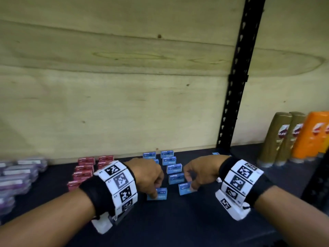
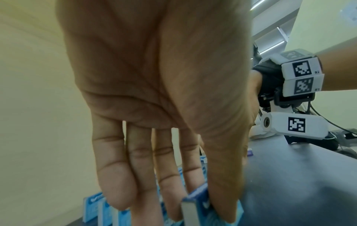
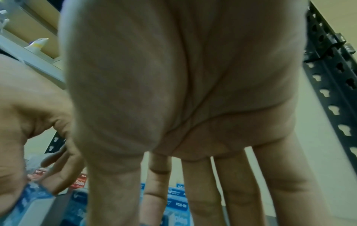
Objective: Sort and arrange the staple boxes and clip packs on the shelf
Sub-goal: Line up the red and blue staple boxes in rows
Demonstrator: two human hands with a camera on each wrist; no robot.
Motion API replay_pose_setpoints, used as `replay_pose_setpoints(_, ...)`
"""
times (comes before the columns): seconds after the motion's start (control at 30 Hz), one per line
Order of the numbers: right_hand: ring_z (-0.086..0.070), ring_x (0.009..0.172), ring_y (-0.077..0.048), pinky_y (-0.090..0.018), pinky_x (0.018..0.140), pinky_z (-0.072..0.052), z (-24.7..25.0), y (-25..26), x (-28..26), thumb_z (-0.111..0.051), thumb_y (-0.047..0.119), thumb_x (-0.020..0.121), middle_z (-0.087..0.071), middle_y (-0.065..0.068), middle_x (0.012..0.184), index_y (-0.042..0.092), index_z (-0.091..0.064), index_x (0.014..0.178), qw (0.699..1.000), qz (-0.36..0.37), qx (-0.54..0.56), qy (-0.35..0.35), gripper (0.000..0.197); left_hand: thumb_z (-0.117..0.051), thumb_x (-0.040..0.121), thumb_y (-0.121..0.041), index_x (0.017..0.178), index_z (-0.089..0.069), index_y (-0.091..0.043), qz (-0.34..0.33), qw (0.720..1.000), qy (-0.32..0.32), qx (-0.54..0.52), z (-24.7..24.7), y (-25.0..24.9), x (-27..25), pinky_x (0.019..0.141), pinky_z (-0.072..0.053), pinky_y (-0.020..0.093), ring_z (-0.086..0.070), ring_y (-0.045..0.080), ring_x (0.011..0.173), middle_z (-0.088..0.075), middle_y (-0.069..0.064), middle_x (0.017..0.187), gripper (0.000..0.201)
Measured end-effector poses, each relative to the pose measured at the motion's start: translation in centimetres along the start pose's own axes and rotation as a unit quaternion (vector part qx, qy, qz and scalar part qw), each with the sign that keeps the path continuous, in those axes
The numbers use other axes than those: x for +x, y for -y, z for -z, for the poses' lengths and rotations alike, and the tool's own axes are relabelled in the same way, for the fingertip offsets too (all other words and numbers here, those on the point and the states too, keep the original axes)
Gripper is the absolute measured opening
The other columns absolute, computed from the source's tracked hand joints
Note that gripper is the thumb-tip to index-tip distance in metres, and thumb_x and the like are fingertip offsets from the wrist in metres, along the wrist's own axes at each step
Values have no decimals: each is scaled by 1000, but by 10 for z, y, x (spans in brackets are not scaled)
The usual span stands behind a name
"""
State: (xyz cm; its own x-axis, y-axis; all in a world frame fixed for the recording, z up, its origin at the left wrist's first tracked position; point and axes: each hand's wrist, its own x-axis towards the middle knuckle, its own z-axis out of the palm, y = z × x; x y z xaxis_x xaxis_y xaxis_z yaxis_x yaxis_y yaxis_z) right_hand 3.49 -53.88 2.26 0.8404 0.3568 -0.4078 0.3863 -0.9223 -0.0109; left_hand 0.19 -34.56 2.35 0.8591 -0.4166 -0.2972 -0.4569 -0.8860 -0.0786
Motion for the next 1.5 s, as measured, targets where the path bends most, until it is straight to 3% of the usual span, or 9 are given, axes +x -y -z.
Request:
replay_pose_setpoints(0.3,-55,90,-17,-32,73,-42,-12,11,-1,-69,42,87,-56,11,93,30,-58,104,1000,0,-1,-9,24,-67,83,-48,99,-61,-31,28,998,-47,-20,-18,1,-6,72,-44,30,-52,14,84,-57,-14,91,24)
replay_pose_setpoints(0.47,-56,93,-19,-32,78,-45,-12,6,-6,-74,42,82,-56,7,101,28,-53,113,1000,-15,1,2,41,-69,79,-56,102,-58,-33,40,997,-32,-52,-25,7,-10,71,-43,30,-56,13,86,-60,-15,95,35)
replay_pose_setpoints(0.57,-56,97,-17,-30,80,-43,-11,2,-7,-73,37,84,-59,5,110,25,-54,116,1000,-11,5,9,39,-70,78,-56,104,-57,-33,57,995,-14,-75,-29,13,-13,79,-50,33,-61,14,92,-63,-12,101,38)
replay_pose_setpoints(0.67,-55,96,-16,-29,78,-40,-11,1,-6,-70,36,87,-59,7,107,25,-56,114,1000,-5,2,11,32,-67,82,-54,103,-55,-30,60,995,-8,-82,-30,15,-14,85,-52,37,-61,16,94,-64,-9,105,34)
replay_pose_setpoints(0.83,-55,92,-13,-26,73,-38,-9,0,-2,-67,36,90,-58,12,99,27,-58,111,1000,6,-3,10,24,-58,91,-45,106,-53,-26,48,998,0,-44,-31,8,-14,80,-50,34,-57,18,91,-59,-4,102,25)
replay_pose_setpoints(1.0,-56,89,-12,-28,78,-42,-11,-4,4,-68,37,89,-55,16,88,31,-57,104,1000,6,11,4,19,-53,95,-43,108,-52,-23,45,999,-6,-28,-30,5,-15,76,-46,32,-54,19,89,-54,-4,97,24)
replay_pose_setpoints(1.27,-57,91,-14,-30,82,-45,-10,-4,8,-68,40,89,-56,14,92,35,-55,100,1000,17,0,3,18,-51,96,-43,109,-50,-22,44,999,-12,-4,-29,2,-15,76,-43,33,-53,21,91,-56,0,102,24)
replay_pose_setpoints(1.37,-58,91,-15,-32,84,-47,-12,-5,9,-69,42,86,-58,12,94,34,-53,101,1000,13,6,-1,23,-50,96,-44,107,-48,-22,46,999,-13,-4,-28,2,-15,75,-41,32,-48,19,86,-51,-2,97,24)
replay_pose_setpoints(1.5,-60,90,-15,-33,86,-48,-14,-9,5,-73,46,81,-61,12,93,31,-50,107,999,7,36,-2,38,-52,92,-56,113,-49,-24,53,998,-3,-18,-29,4,-16,75,-42,32,-49,18,87,-55,-2,103,38)
